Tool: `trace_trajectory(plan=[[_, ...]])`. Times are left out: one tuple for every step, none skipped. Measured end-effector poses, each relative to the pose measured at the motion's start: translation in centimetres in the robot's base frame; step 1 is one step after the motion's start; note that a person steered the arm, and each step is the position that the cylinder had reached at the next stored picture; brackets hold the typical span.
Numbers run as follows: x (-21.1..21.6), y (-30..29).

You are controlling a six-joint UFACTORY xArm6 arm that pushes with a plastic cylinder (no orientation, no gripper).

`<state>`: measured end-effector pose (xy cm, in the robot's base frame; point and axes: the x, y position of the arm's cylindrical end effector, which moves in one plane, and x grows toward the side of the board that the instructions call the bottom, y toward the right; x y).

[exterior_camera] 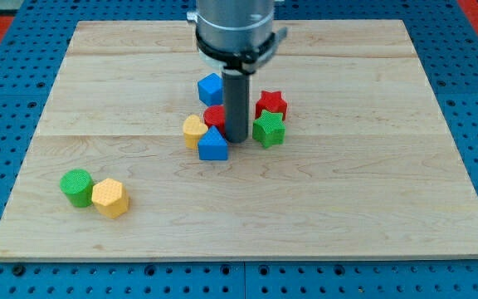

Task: Push the red circle towards the green circle

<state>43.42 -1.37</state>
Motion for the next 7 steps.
trace_trajectory(plan=[[-0.2, -0.1], [-1.4, -0.1], [-3.2, 0.5], [-5.1, -2.0], [-3.3, -8.3], [1.0, -12.1], [3.5, -14.3]])
